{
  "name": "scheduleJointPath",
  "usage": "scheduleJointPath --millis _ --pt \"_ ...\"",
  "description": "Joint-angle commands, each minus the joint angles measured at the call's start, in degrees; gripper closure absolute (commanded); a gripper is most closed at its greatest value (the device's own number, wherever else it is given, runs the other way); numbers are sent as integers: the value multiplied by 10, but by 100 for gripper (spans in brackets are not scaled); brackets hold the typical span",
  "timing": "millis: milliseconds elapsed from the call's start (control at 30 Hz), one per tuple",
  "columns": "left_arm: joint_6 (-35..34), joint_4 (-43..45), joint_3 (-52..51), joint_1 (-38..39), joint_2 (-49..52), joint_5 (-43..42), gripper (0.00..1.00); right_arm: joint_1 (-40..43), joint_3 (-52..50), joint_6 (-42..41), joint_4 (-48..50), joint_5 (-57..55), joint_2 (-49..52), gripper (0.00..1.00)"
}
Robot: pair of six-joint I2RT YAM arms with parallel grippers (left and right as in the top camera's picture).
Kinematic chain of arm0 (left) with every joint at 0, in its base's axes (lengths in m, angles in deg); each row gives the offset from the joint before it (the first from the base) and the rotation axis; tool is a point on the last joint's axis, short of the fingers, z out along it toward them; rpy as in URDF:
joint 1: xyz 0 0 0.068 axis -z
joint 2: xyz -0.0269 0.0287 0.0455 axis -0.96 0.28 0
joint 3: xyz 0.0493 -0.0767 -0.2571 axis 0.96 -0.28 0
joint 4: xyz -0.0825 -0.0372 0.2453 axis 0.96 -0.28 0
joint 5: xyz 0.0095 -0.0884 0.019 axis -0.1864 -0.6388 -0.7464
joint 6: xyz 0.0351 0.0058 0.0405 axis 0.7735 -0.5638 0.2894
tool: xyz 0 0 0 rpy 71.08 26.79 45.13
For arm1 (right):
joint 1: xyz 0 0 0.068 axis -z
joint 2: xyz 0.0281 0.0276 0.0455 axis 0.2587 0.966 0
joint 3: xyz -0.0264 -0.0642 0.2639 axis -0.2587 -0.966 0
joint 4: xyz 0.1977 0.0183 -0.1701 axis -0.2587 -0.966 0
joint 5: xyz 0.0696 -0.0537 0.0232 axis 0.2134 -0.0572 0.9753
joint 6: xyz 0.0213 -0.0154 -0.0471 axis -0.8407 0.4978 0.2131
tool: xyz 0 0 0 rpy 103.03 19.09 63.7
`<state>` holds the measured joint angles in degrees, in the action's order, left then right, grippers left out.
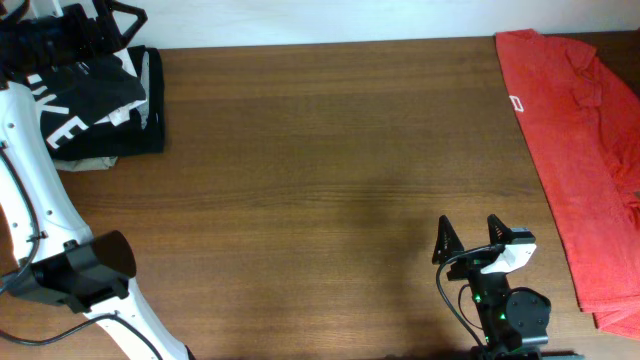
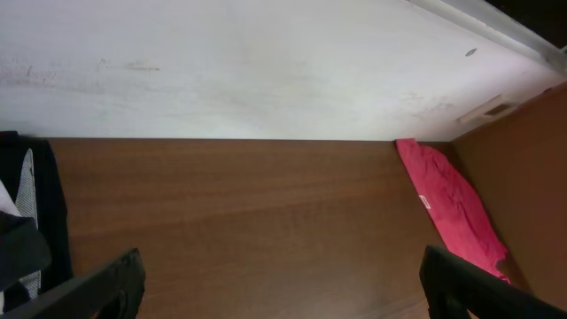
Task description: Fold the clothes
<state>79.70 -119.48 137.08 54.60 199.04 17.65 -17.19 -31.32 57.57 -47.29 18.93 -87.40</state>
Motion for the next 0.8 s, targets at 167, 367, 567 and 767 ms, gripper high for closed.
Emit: scheduleJointPath --millis 167,367,567,767 --pt "3 1 2 -1 -1 -10 1 -3 -3 -3 -4 -8 -5 1" --pt "3 1 2 -1 -1 -10 1 -3 -3 -3 -4 -8 -5 1" --pt "3 1 2 -1 -1 -10 1 -3 -3 -3 -4 -8 -5 1" --pt "3 1 -7 18 -13 65 1 -3 -3 -3 -4 -8 -5 1"
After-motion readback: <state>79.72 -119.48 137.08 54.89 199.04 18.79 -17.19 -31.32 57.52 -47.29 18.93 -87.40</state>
